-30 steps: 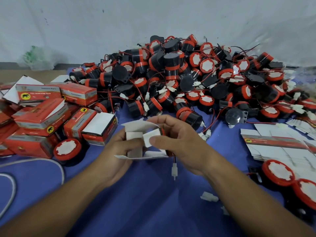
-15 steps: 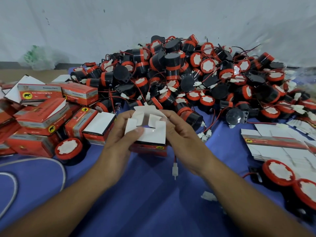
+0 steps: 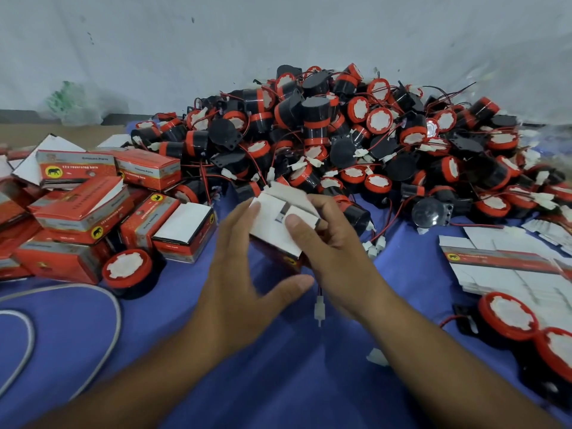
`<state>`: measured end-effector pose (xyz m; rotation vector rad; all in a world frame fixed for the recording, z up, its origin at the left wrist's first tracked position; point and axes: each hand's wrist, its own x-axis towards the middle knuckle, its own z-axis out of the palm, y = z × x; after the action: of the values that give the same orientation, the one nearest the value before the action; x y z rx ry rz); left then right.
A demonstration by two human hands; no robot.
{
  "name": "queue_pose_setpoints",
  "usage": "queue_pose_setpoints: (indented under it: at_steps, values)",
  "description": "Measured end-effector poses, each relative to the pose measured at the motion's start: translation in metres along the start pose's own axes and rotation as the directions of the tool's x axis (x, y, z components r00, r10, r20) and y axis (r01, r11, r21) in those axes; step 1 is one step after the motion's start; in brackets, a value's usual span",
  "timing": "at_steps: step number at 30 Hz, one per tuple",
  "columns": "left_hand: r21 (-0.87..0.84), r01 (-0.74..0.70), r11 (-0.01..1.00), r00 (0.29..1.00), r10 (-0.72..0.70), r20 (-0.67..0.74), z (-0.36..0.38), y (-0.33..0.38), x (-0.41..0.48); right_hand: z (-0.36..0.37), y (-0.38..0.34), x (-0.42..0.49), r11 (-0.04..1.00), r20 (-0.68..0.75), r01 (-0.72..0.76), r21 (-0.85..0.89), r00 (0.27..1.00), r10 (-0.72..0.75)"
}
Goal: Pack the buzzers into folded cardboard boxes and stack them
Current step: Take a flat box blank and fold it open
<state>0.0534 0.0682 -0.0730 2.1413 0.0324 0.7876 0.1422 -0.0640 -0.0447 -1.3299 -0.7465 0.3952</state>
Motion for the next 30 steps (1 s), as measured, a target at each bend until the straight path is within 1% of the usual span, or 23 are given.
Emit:
queue_pose_setpoints:
  at_steps: [3,5,7,9,12,15,17,21,24,27,30]
  values:
    - [0.114,-0.066,0.991,0.993,0.077,-0.092,-0.002,0.001,0.002,0.0,-0.003,-0.004,0.997,0.094,-0.021,-0.068,0.995,0.027]
    - [0.176,-0.118,0.977,0.986,0.136,-0.093,-0.006,-0.001,0.004,-0.001,-0.005,-0.004,0.993,0.093,-0.037,-0.112,0.995,0.047]
    - [0.227,-0.172,0.959,0.979,0.193,-0.072,-0.006,-0.003,0.004,-0.005,-0.01,-0.002,0.986,0.063,-0.033,-0.166,0.997,0.044]
    - [0.265,-0.201,0.943,0.972,0.226,-0.065,-0.005,-0.003,0.005,-0.01,-0.012,0.001,0.98,0.062,-0.043,-0.193,0.997,0.056]
    - [0.288,-0.194,0.938,0.975,0.217,-0.051,-0.006,-0.001,0.007,-0.013,-0.01,0.002,0.977,0.094,-0.047,-0.209,0.993,0.068]
    - [0.284,-0.131,0.95,0.986,0.155,-0.065,-0.007,0.002,0.007,-0.01,-0.006,0.0,0.963,0.067,0.015,-0.271,0.998,0.003]
    - [0.282,-0.122,0.952,0.986,0.148,-0.073,-0.007,0.004,0.007,-0.006,-0.003,-0.002,0.949,0.032,0.037,-0.314,0.999,-0.028]
    - [0.317,-0.137,0.938,0.981,0.172,-0.087,-0.007,0.003,0.007,-0.002,0.003,-0.004,0.925,-0.031,0.063,-0.375,0.996,-0.08]
    - [0.345,-0.156,0.926,0.975,0.199,-0.094,-0.004,0.003,0.005,0.001,0.004,-0.005,0.935,-0.064,0.064,-0.349,0.994,-0.092]
    - [0.363,-0.212,0.907,0.961,0.261,-0.092,-0.002,0.001,0.005,0.003,0.005,-0.004,0.945,-0.091,0.076,-0.318,0.99,-0.11]
    - [0.374,-0.235,0.897,0.952,0.291,-0.1,0.0,-0.001,0.005,0.003,0.006,-0.004,0.926,-0.067,0.105,-0.362,0.988,-0.138]
